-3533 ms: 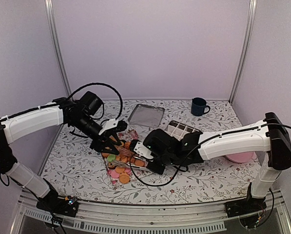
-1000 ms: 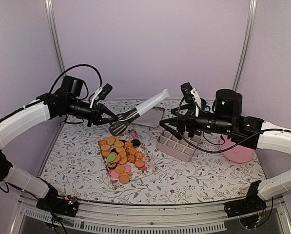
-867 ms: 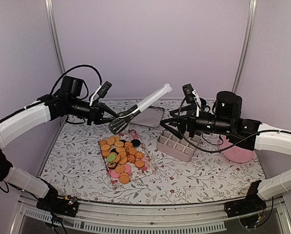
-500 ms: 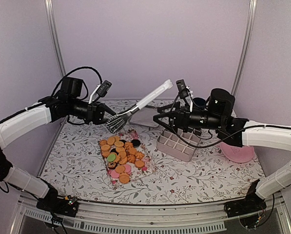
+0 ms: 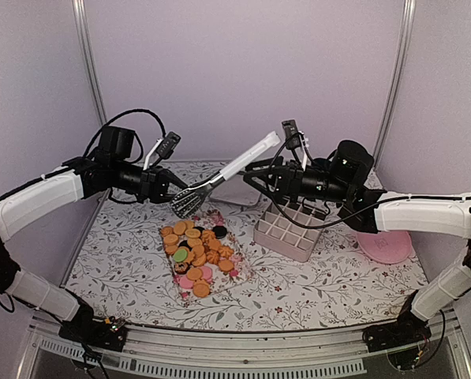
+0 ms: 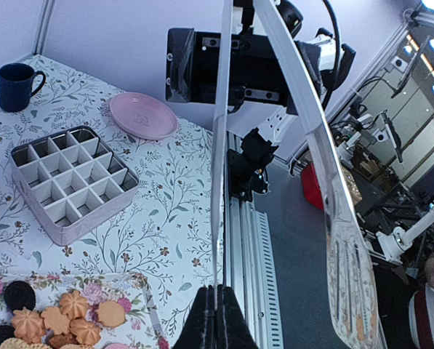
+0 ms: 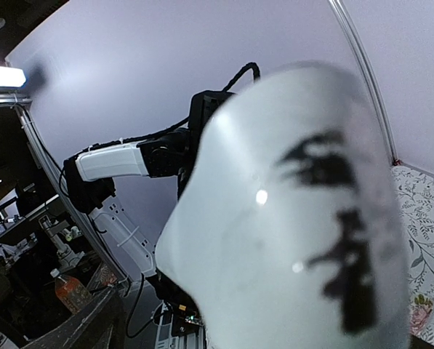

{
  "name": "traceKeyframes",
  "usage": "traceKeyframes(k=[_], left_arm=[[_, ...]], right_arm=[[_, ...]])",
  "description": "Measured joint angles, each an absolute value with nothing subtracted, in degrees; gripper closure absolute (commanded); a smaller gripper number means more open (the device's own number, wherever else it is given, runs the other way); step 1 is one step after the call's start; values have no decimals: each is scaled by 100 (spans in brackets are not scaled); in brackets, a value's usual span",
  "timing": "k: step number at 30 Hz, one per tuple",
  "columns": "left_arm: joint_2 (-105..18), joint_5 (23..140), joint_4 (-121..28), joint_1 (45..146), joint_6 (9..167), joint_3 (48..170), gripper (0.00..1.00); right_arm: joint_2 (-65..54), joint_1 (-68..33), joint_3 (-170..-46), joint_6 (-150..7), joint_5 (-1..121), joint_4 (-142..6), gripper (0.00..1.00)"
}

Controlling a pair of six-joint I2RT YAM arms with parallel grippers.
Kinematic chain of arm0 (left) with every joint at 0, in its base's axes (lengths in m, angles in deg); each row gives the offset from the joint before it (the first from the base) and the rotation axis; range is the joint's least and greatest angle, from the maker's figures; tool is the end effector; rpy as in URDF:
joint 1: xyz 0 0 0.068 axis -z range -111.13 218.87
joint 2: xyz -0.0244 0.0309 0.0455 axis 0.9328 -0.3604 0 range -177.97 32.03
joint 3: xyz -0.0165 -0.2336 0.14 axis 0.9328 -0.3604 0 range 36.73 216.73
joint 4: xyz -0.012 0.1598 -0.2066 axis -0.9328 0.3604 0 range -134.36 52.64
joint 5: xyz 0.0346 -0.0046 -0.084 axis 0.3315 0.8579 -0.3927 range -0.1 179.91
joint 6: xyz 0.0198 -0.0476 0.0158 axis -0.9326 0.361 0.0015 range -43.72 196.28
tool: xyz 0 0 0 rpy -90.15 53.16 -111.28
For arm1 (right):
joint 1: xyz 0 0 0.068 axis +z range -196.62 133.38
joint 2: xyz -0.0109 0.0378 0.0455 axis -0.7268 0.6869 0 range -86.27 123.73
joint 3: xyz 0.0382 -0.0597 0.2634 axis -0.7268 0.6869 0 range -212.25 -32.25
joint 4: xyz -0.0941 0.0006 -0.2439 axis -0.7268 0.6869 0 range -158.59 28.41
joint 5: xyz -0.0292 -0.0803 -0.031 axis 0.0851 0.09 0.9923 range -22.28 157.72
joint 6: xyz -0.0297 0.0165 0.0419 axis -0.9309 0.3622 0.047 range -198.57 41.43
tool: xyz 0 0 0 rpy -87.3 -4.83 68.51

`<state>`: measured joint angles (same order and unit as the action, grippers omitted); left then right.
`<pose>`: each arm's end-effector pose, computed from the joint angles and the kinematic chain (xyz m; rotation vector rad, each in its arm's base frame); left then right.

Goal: Pack the cookies
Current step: Pass from the left arm to the right

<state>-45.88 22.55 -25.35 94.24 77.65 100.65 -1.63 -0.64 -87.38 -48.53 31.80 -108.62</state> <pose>0.2485 -0.1542 0.3229 1.1051 1.7763 -1.5222 0.2208 0.2584 0.3266 -0.7874 1.4049 1.4945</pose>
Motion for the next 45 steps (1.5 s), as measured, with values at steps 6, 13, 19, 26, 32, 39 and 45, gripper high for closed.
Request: traceKeyframes(k=[6,13,19,26,32,39,45], left_arm=[[-4588,2349,-2505,9424,7627,10065,100],[-4586,2511,-2350,9406,7432,10065,100],[-4581,2666,-2223,9391,7172,10065,100],[-4564,2782,-2212,9391,7015,10065,100],[-4555,2804,-2166,9391,6945,10065,100],[-4553,2806,-2028,9372,6890,10063,100],[-4553,2767,-1969,9372,6877,10065,100]], right_arm=[[92,-68,-8819,-4586,3095,-11304,19],[475,-75,-8920,-4250,2961,-11828,28],[691,-90,-8970,-4009,2887,-12132,34],[820,-95,-9007,-3725,2813,-12473,35],[906,-215,-8998,-3386,2789,-12906,31],[899,-379,-8795,-3242,2769,-13122,30],[1026,-376,-8861,-3107,2391,-13212,31]])
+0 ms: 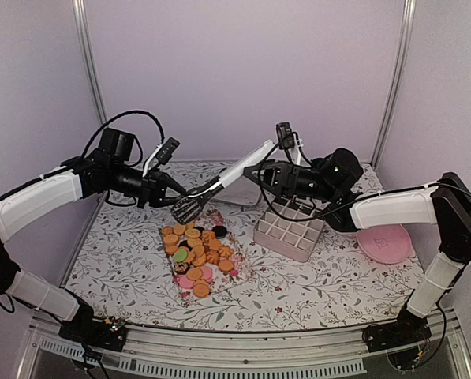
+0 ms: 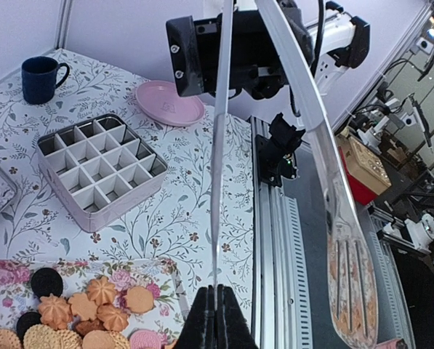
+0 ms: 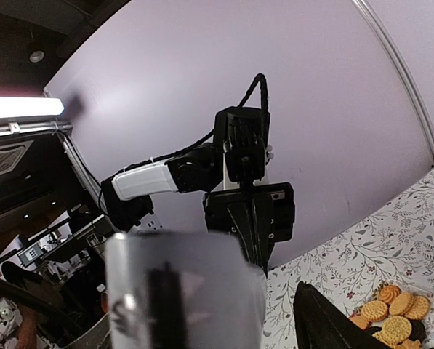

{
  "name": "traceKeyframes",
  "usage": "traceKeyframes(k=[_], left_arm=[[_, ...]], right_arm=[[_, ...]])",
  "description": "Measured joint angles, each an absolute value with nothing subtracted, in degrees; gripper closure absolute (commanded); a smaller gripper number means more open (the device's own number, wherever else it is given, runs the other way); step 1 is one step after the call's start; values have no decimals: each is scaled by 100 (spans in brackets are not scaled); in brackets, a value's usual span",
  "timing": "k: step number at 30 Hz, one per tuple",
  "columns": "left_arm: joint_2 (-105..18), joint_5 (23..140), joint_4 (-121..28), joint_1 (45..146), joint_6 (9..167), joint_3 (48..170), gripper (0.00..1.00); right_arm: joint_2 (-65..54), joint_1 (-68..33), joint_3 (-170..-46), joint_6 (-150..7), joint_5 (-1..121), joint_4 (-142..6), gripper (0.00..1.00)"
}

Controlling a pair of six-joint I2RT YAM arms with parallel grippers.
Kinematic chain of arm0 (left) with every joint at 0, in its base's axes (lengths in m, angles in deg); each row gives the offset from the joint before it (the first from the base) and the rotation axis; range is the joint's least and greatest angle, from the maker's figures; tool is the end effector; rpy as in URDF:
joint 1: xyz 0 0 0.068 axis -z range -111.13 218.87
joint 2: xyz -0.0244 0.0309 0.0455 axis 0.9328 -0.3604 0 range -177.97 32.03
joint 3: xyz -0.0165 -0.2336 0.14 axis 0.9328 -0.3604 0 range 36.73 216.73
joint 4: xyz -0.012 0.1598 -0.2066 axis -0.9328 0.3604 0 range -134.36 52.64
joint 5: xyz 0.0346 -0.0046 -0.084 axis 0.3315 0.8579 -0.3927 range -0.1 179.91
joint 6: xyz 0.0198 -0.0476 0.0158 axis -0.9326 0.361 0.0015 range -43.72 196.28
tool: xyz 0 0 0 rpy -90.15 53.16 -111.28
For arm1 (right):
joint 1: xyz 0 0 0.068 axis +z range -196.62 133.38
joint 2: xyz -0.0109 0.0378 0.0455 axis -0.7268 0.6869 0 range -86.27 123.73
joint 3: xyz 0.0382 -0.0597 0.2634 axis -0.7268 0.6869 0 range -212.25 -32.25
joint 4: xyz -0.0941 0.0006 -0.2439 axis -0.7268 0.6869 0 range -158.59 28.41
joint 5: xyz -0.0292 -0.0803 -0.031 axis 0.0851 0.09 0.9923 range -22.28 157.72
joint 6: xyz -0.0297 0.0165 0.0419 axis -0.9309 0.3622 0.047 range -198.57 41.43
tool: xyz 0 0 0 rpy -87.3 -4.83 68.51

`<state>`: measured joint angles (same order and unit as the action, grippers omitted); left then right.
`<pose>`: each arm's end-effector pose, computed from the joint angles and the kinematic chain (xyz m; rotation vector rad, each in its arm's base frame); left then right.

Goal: Pack the cookies
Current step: Pass from the left arm to the right

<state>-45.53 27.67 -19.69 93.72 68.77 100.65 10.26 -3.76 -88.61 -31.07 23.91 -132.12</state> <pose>0.2468 -0.1490 0.3157 1.1449 1.7987 -1.3705 0.2527 0.2680 0.3031 -0.7354 1.3197 1.7558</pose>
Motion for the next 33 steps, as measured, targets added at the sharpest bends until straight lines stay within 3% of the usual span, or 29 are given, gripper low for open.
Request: traceKeyframes(k=[12,23,25,27,30,33], left_arm=[[-4553,2730,-1803,9369,6676,10065,100],[-4553,2747,-1720,9361,6643,10065,97],[-4553,2762,-1718,9361,6648,10065,84],[-4553,2804,-1733,9361,6624,10065,56],[-4546,2990,-1762,9328,6567,10063,31],[-4531,3210,-1749,9194,6480,10056,23]], right_arm=[[1308,-376,-9213,-2886,1925,-13337,40],[1561,-307,-9403,-2768,1849,-13446,58],[1561,-307,-9401,-2814,1853,-13398,59],[1557,-307,-9401,-2849,1903,-13297,59],[1504,-300,-9350,-2995,1952,-13024,60],[1308,-285,-9215,-3260,2140,-12541,61]])
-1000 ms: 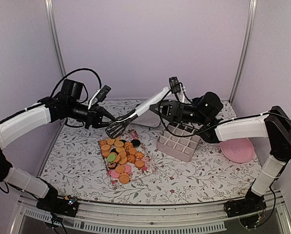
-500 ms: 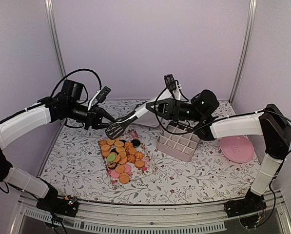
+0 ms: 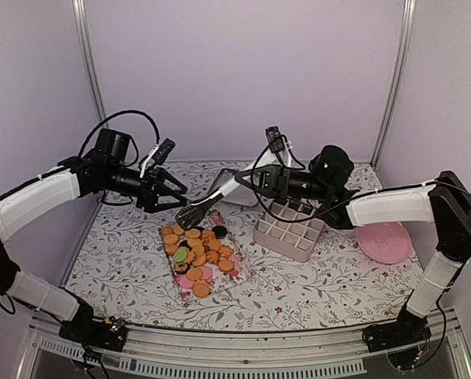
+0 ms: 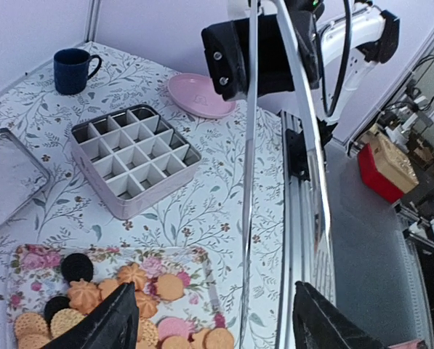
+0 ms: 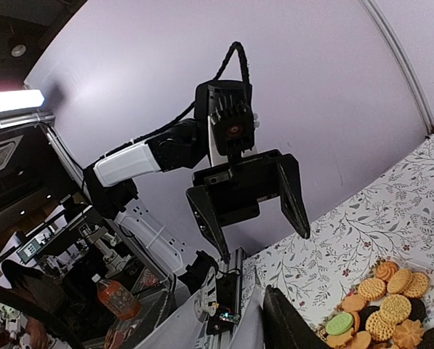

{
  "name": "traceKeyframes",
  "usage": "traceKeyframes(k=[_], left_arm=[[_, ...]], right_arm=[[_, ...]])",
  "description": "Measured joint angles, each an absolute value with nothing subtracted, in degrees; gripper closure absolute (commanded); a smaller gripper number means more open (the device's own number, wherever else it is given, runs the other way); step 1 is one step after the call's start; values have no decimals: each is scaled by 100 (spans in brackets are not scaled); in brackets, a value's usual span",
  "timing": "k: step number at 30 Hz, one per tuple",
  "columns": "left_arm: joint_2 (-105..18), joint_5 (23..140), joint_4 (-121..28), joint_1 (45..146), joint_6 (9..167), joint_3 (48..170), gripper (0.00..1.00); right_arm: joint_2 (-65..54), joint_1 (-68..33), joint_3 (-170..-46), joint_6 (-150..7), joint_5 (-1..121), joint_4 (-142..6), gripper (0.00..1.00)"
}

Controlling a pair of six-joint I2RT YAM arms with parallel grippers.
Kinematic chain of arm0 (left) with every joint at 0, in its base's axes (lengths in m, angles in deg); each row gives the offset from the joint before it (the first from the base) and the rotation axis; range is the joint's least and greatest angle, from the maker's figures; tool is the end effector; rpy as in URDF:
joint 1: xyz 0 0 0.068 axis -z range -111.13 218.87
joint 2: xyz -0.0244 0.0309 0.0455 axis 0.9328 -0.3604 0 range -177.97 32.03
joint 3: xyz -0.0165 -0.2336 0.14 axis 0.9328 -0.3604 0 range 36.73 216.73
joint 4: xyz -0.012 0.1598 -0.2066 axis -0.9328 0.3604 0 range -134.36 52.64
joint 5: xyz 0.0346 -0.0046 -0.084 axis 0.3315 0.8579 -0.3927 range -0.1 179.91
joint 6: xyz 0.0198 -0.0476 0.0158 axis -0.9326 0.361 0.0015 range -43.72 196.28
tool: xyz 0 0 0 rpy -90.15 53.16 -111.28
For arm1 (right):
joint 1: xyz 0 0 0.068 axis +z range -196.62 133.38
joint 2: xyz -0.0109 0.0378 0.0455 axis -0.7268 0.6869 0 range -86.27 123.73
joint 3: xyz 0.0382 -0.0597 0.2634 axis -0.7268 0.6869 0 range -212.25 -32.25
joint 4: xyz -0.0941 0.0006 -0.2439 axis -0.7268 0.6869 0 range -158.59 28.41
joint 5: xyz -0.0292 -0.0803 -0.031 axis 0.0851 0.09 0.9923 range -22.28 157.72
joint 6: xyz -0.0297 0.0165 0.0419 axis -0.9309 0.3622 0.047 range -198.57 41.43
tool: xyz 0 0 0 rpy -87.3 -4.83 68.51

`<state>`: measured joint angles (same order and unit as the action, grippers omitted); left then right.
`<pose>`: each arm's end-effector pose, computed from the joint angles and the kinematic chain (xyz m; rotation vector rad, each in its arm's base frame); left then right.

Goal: Pack the cookies
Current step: Pass from the left arm to the right, then move the plate to the center of the board.

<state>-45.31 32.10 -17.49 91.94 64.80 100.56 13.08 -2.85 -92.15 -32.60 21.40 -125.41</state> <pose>0.2507 -0.1395 0.3120 1.1285 1.8351 -1.2439 0.2598 0.2844 0.2940 -0.7896 1.4188 1.7724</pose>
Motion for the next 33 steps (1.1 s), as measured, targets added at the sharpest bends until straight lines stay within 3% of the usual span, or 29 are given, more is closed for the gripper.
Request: traceKeyframes(k=[8,16,17,26,33], left_arm=[[-4623,4201,-1609,8349,5749,9814,27],[-5283,5759,-1746,7573,4635,8815,32],[-5388,6349,-1941,7557,4298,8347,33],[-6223,7422,-2767,7925,4126,8172,39],[-6476,7604,-3198,8117,4228,8308,39]], right_arm=[[759,-274,-9068,-4145,2898,-11356,61],[733,-92,-9084,-5021,3836,-10220,61],[798,-44,-9116,-5255,4085,-9966,61],[1373,-18,-9527,-5762,4664,-9520,61],[1765,-18,-9829,-6079,4926,-9225,61]])
